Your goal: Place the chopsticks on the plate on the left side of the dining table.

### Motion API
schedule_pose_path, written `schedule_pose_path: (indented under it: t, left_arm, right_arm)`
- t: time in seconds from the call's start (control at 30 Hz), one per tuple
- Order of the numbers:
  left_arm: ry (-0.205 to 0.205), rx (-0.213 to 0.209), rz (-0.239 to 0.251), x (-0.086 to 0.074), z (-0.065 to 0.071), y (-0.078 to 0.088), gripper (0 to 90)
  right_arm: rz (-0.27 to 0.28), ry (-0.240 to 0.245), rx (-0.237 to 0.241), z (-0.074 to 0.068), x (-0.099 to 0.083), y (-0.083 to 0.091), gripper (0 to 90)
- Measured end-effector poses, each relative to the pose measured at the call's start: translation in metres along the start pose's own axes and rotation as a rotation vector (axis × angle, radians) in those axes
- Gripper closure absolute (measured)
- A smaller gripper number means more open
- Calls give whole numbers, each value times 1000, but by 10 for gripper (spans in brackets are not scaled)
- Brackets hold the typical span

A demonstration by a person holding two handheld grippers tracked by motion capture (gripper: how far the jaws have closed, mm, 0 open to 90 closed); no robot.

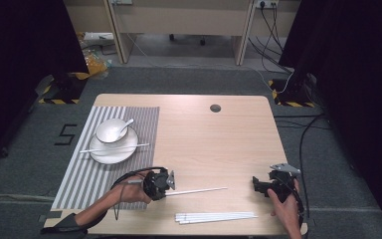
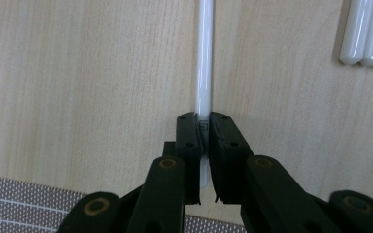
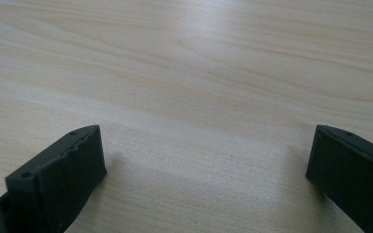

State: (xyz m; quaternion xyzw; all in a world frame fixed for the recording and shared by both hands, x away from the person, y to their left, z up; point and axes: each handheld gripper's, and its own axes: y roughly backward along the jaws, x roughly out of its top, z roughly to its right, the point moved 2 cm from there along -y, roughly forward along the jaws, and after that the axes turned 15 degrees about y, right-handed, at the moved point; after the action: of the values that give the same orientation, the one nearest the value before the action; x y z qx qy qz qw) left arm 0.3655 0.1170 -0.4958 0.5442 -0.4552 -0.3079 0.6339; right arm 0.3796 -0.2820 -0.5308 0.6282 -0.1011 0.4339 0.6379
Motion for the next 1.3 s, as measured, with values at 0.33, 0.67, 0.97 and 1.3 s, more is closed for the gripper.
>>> schedule_pose_path:
  t: [0.33,0.67,0.97,1.3]
  left_arm:
    - [76,-11,63,14,1,3,662]
    - [105,-43,69,38,5,-1,662]
    - [116,-73,51,52,7,-5,681]
    - [104,-80,18,65,10,-10,703]
  right_arm:
    - [0,0,0,0,0,0,5]
    - [0,0,0,0,0,0,5]
    - [0,0,0,0,0,0,5]
    - [0,0,0,0,0,0,5]
